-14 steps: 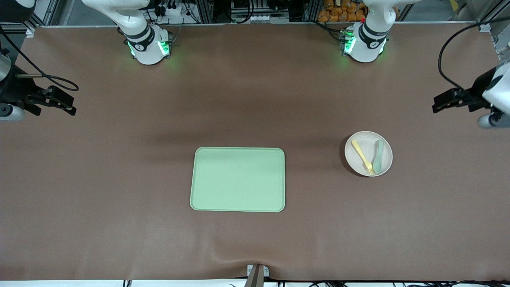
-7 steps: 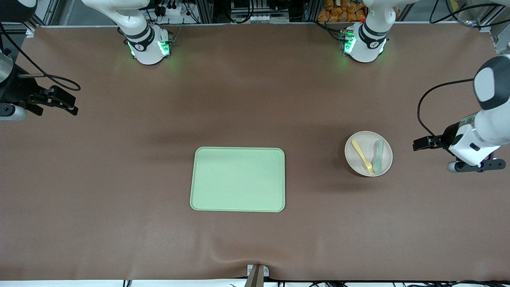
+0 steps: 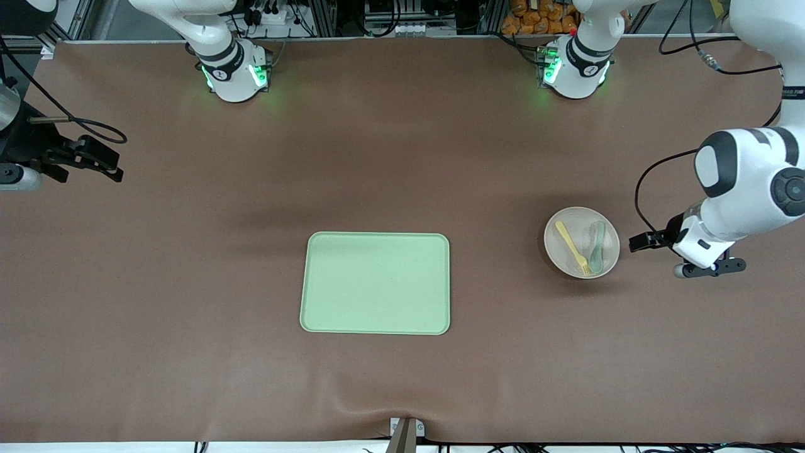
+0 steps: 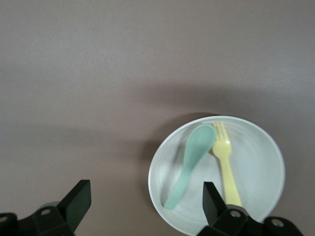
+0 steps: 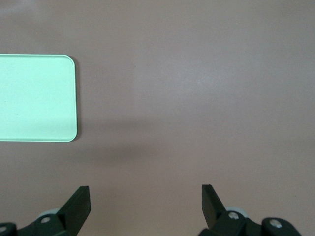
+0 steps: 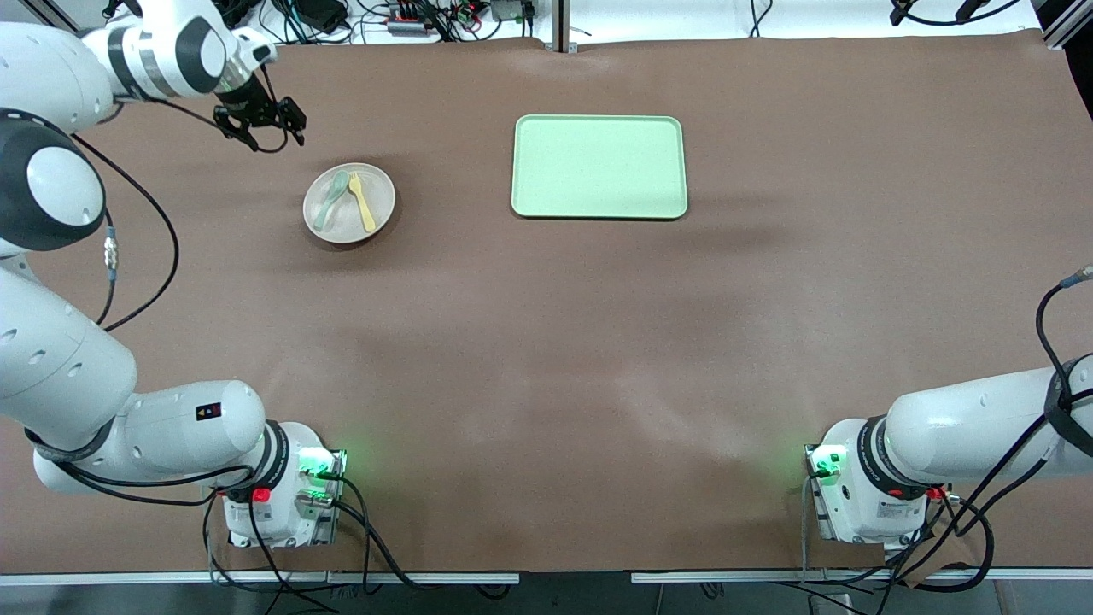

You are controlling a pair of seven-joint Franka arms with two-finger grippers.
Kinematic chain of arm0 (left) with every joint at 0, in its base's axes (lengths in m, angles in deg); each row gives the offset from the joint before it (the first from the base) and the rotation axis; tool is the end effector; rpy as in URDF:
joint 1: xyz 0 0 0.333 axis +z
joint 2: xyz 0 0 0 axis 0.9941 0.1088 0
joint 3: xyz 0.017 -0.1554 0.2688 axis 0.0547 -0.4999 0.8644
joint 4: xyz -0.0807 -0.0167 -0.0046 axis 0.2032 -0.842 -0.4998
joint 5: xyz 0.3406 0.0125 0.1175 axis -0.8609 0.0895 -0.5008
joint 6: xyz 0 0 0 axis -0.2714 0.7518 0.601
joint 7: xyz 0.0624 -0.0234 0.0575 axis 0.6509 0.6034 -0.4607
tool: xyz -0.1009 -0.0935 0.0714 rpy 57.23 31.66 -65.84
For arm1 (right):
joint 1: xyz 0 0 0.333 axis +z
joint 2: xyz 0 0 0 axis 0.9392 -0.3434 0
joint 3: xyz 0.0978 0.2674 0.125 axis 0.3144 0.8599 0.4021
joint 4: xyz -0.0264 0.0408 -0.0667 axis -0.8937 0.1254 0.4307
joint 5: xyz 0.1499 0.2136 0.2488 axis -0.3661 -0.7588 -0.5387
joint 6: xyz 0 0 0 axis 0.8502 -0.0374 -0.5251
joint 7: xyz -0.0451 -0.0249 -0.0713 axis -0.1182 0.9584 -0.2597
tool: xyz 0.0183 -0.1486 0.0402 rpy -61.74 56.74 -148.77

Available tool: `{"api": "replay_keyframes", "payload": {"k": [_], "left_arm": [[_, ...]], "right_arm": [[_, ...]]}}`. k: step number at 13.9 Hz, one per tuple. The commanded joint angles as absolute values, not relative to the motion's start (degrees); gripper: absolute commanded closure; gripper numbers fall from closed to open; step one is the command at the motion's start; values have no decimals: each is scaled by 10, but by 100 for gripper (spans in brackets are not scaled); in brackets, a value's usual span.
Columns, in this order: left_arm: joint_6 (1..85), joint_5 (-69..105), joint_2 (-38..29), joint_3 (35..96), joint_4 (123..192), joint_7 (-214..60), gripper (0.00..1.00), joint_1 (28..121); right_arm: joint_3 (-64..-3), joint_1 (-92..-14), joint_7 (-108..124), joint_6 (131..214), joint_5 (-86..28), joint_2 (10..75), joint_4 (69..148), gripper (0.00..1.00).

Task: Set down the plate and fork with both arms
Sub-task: 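Lower the left gripper and grasp the white plate's rim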

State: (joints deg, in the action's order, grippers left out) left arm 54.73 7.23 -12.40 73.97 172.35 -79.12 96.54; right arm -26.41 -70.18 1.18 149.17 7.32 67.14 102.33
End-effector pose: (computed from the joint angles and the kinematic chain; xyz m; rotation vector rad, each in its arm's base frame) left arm 0.5690 0.0339 0.2744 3.1036 0.1909 -0.0763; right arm 0.5208 0.0139 0.5660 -3.1329 0.0102 -0.0228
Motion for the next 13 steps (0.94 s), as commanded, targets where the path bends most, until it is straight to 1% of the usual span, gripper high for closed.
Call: {"api": "replay_keyframes", "payload": {"k": [1, 4, 8, 10, 13], "left_arm": [[598, 62, -114, 734, 1759, -798, 0, 978], [607, 61, -91, 733, 1762, -799, 1, 990], [652, 62, -65, 732, 1780, -799, 7, 1000], [657, 67, -55, 730, 1781, -800, 9, 1008], [657, 84, -47, 728, 1781, -800, 10, 1011]], "right_arm": [[-267, -701, 19, 1493, 65, 681, 1033, 0], [-267, -701, 19, 1493, 65, 681, 1033, 0], [-267, -701, 19, 1493, 65, 681, 1033, 0], [-267, -701, 19, 1493, 65, 681, 1033, 0], [-267, -701, 19, 1493, 65, 681, 1033, 0]]}}
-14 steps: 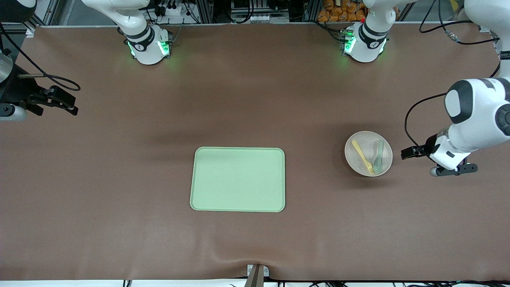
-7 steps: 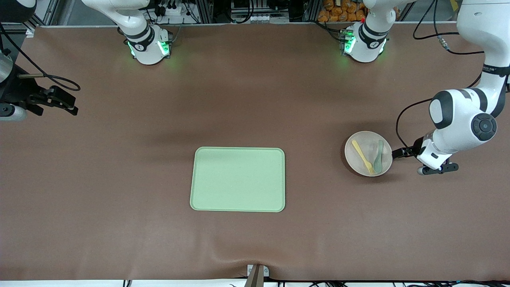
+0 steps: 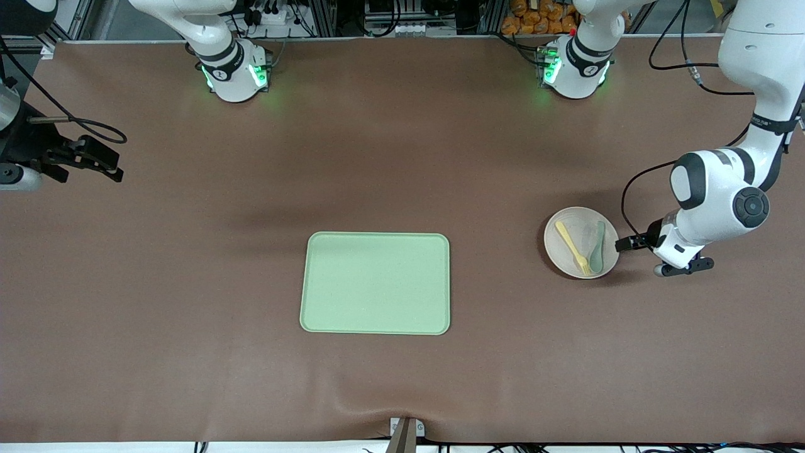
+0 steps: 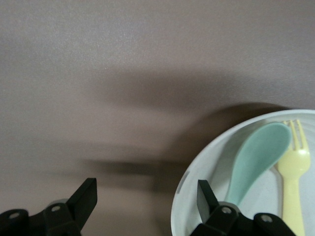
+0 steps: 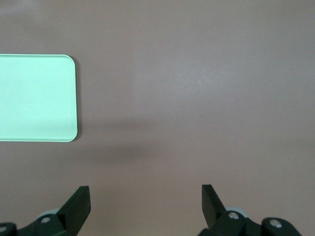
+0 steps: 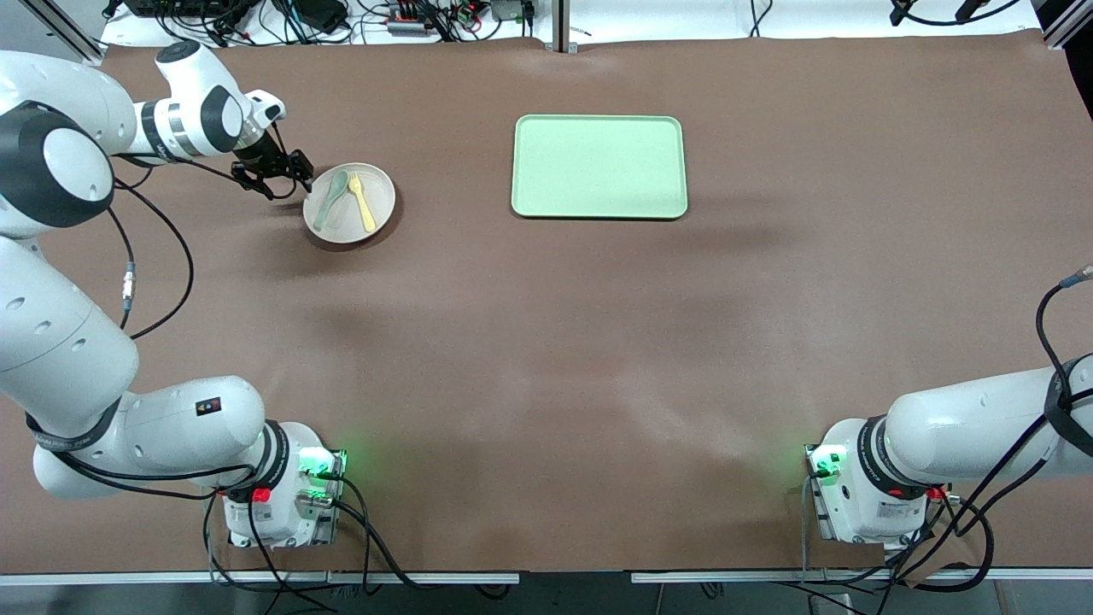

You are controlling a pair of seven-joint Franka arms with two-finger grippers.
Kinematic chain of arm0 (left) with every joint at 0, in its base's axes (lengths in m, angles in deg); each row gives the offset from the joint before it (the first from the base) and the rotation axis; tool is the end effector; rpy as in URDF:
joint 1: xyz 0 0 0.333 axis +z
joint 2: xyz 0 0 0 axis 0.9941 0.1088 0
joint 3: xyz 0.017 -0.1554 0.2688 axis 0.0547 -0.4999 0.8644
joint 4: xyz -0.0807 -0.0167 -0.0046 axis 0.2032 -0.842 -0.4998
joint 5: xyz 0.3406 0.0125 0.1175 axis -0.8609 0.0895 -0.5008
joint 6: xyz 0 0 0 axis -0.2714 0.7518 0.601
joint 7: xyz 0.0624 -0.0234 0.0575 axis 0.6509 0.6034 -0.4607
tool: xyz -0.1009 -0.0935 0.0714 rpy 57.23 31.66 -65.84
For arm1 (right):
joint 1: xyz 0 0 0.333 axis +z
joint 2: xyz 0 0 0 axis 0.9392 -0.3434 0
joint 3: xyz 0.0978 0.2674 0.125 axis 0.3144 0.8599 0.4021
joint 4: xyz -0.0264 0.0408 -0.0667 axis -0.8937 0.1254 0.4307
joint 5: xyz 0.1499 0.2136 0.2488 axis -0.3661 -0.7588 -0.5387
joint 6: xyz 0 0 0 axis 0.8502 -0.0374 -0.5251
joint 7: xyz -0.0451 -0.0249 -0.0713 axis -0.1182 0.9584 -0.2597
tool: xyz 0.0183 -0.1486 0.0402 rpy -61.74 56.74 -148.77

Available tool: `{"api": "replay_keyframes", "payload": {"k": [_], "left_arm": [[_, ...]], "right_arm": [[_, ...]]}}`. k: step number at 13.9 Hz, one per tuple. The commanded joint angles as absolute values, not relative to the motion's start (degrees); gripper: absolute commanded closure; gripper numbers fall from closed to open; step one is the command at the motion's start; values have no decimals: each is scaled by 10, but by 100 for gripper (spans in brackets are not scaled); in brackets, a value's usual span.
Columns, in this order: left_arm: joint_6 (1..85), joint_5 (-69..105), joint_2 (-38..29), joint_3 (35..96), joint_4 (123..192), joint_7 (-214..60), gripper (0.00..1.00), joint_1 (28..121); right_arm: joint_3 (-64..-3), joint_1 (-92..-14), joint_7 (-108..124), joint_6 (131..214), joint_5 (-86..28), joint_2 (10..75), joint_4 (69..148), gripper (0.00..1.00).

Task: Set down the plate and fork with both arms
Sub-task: 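Lower the left gripper and grasp the white plate's rim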

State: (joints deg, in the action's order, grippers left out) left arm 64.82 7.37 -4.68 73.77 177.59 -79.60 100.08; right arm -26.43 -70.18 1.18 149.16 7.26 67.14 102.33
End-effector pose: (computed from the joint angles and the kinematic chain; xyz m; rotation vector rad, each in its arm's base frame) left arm 0.5475 0.0602 0.1794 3.0638 0.2724 -0.1466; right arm 0.5208 0.0139 0.5659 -3.1318 0.0107 -0.0225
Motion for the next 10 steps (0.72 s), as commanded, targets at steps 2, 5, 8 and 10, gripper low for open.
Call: {"api": "replay_keyframes", "payload": {"k": [2, 5, 8, 10], "left_arm": [[657, 100, -44, 722, 1781, -800, 16, 1010], [657, 106, -38, 715, 1781, -800, 24, 1010], [657, 106, -32, 715, 1780, -800, 33, 1008], [657, 106, -29, 715, 1776, -799, 43, 1006]], "right_arm": [[-267, -701, 19, 1492, 64, 681, 1033, 0], [-267, -703, 19, 1491, 63, 681, 1033, 0], [-267, -704, 20, 1489, 62, 681, 1033, 0], [-267, -703, 20, 1489, 62, 681, 1033, 0]]}}
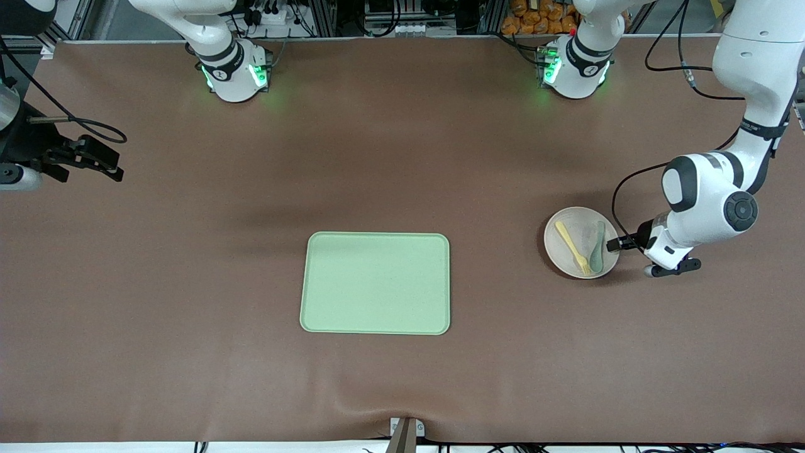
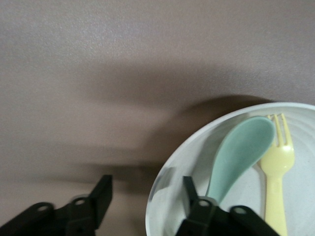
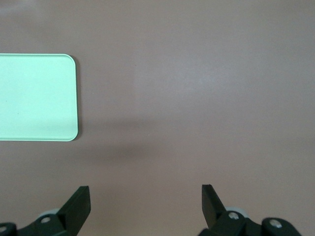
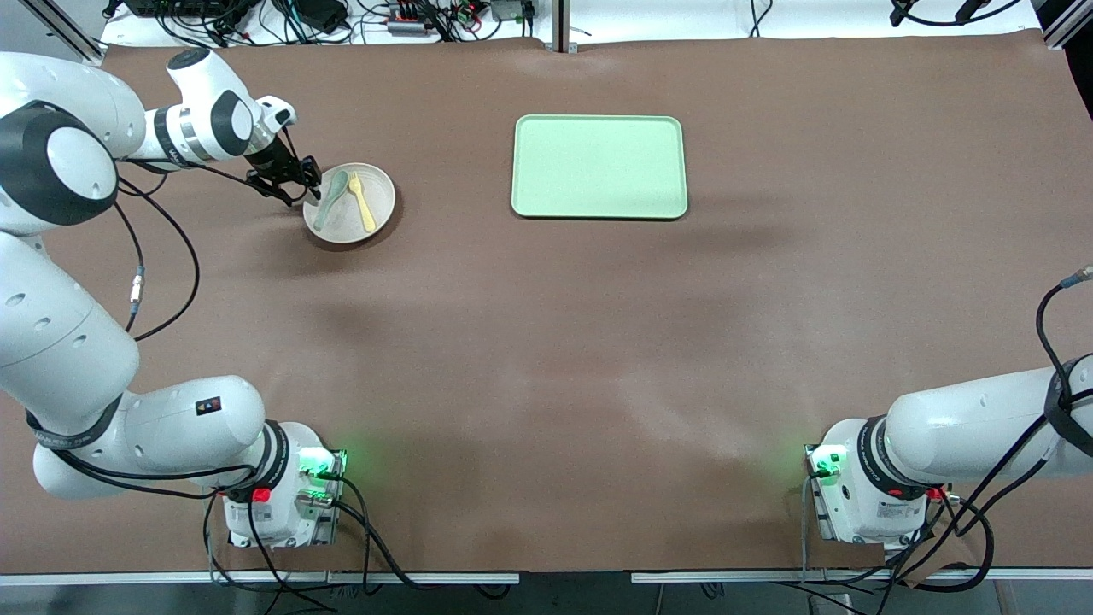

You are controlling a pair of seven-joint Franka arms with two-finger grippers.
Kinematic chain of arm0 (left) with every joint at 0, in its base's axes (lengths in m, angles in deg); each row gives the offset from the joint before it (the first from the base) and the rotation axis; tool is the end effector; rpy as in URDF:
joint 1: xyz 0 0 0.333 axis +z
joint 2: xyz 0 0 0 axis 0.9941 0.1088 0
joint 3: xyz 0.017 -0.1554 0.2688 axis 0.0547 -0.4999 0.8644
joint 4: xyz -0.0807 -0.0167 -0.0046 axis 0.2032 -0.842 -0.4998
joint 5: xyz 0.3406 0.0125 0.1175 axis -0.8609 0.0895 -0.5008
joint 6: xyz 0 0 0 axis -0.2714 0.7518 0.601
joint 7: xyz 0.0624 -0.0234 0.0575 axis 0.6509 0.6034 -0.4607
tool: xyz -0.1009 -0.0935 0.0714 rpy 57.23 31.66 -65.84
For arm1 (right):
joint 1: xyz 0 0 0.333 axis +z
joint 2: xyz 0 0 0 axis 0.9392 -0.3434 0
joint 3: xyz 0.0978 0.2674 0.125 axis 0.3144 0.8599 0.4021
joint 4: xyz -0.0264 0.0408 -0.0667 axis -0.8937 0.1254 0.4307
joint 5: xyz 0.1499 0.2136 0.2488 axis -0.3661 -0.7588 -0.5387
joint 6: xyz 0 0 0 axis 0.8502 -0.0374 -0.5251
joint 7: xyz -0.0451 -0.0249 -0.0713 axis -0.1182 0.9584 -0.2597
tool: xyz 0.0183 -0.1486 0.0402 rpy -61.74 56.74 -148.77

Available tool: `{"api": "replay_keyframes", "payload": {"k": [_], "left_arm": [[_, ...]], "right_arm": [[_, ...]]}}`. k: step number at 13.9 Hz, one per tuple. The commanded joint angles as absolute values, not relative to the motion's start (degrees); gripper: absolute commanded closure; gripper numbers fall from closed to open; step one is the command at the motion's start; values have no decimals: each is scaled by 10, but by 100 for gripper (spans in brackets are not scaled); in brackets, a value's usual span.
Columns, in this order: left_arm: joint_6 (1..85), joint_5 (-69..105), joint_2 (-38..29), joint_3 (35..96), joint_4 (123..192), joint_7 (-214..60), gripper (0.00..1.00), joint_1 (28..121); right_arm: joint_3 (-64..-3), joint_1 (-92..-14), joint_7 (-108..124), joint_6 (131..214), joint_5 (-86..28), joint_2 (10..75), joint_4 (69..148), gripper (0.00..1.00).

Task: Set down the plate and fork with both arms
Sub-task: 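Lower the left gripper and grasp the white plate's rim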

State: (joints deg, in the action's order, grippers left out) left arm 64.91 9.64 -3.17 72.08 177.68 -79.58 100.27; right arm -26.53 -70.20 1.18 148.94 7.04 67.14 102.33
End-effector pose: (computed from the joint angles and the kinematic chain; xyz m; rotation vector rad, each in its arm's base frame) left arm 0.5450 0.0429 0.1663 3.0198 0.2814 -0.1827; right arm 0.5202 0.0134 0.5656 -3.1281 0.0142 -0.0163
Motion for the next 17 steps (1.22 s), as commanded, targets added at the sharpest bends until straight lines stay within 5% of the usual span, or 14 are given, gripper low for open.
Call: {"api": "replay_keyframes", "payload": {"k": [1, 7, 10, 17], "left_arm": [[657, 106, -29, 715, 1774, -797, 48, 1005], [657, 134, -25, 705, 1764, -798, 92, 1003], [657, 135, -22, 704, 1761, -799, 100, 1002], [657, 185, -32, 676, 1751, -801, 100, 1016]], "right_arm": [[-267, -704, 20, 1489, 62, 681, 1033, 0], [-268, -704, 20, 1488, 62, 681, 1033, 0], [-268, -704, 20, 1487, 62, 681, 1033, 0], [-268, -704, 19, 1487, 62, 682, 1033, 0]]}}
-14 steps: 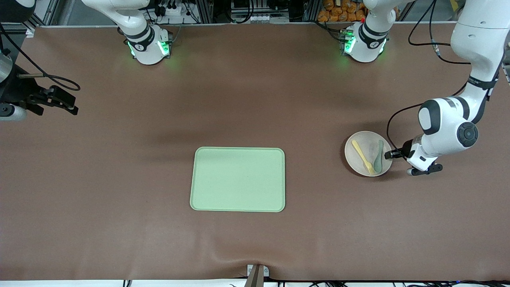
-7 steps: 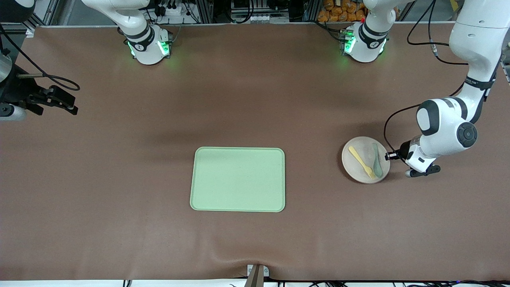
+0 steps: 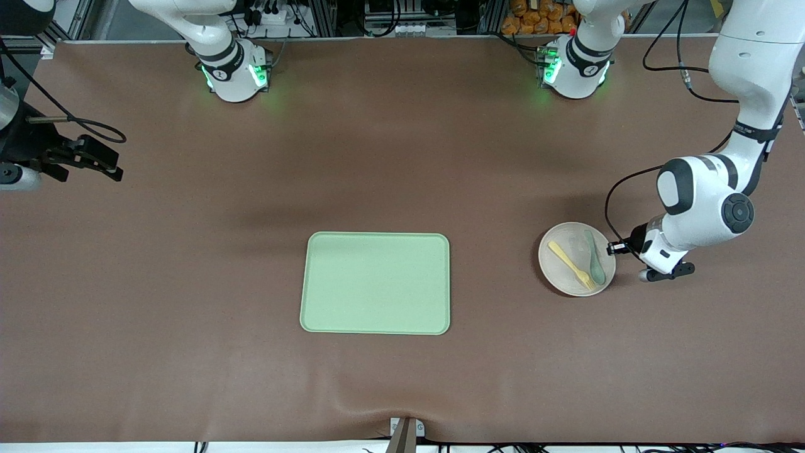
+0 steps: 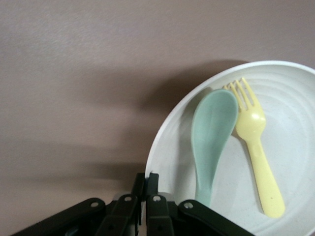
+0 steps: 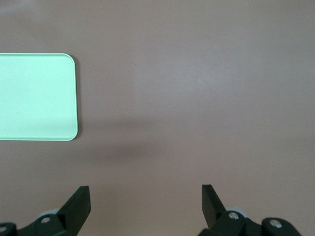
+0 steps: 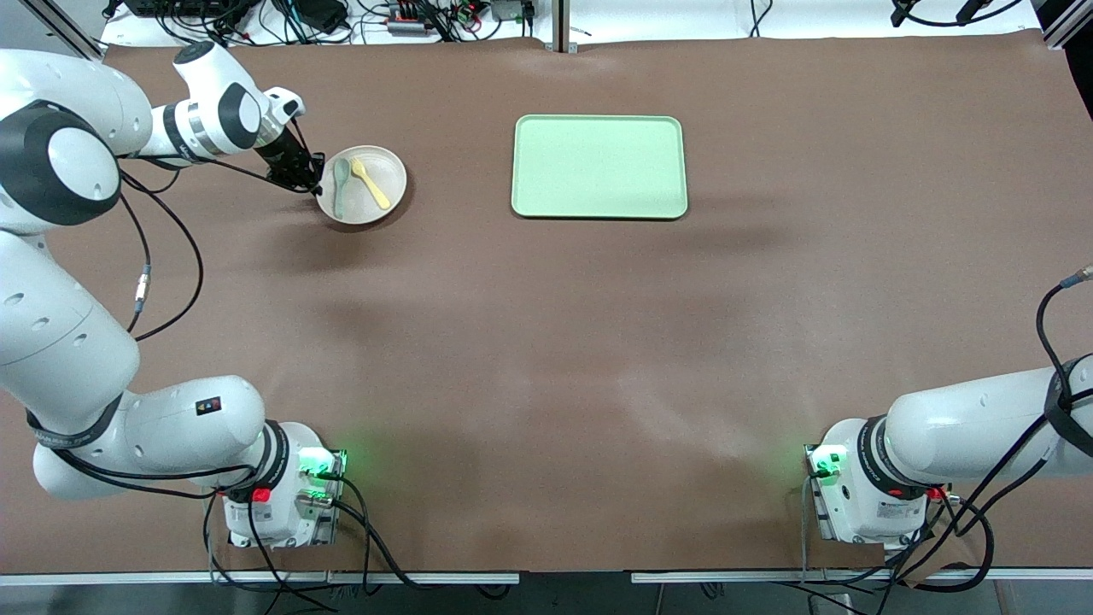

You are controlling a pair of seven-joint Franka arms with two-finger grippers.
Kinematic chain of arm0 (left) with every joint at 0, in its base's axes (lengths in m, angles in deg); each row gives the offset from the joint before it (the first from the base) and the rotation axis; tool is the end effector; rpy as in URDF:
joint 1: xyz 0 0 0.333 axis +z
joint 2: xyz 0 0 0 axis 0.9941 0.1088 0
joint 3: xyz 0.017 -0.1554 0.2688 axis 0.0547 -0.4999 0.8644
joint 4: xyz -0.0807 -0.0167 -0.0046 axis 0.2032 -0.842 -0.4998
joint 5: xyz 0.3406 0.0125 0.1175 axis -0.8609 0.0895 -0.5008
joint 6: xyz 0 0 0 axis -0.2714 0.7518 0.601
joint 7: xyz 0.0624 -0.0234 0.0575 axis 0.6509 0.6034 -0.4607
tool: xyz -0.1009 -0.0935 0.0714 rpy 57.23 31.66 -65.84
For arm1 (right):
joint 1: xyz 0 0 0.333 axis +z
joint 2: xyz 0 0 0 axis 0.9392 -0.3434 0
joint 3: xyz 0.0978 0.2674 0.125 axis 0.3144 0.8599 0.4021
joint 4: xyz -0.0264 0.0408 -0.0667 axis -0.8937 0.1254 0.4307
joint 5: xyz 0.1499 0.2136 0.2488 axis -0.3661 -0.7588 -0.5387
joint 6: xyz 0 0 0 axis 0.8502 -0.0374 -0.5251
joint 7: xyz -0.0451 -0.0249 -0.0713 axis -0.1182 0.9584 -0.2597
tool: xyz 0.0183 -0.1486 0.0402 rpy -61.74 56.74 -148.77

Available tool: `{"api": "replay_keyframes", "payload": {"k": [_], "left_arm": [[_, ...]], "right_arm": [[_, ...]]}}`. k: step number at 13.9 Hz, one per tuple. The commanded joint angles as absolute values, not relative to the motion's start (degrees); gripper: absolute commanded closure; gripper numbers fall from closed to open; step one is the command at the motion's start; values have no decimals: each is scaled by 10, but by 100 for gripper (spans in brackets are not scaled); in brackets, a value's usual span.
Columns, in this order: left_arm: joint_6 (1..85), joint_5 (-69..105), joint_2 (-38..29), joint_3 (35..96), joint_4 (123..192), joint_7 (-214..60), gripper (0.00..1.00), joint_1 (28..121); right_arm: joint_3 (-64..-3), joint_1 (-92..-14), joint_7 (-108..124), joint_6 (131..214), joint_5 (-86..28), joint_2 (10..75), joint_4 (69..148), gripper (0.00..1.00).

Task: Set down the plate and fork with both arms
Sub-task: 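Slide the plate with the left gripper onto the green tray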

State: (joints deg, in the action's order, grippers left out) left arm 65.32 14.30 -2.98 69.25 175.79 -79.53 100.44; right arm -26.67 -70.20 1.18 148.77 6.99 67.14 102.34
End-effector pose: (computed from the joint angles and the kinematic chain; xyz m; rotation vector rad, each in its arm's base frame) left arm 0.5614 0.0163 0.1795 2.9484 0.3113 -0.1262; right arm 0.5198 0.0122 0.5653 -3.1273 0.0180 -0.0114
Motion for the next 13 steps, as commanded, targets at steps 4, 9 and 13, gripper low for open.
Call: {"api": "replay_keyframes", "payload": {"k": [4, 9, 13], "left_arm": [[653, 225, -56, 651, 1736, -800, 100, 1014], [633, 226, -57, 588, 1686, -792, 100, 1003], [583, 218, -10, 576, 1600, -787, 100, 933]], "right_arm": [[-268, -704, 19, 1488, 62, 681, 1033, 0], [-268, -704, 19, 1487, 62, 681, 1033, 0], [-269, -704, 20, 1488, 62, 681, 1033, 0]]}}
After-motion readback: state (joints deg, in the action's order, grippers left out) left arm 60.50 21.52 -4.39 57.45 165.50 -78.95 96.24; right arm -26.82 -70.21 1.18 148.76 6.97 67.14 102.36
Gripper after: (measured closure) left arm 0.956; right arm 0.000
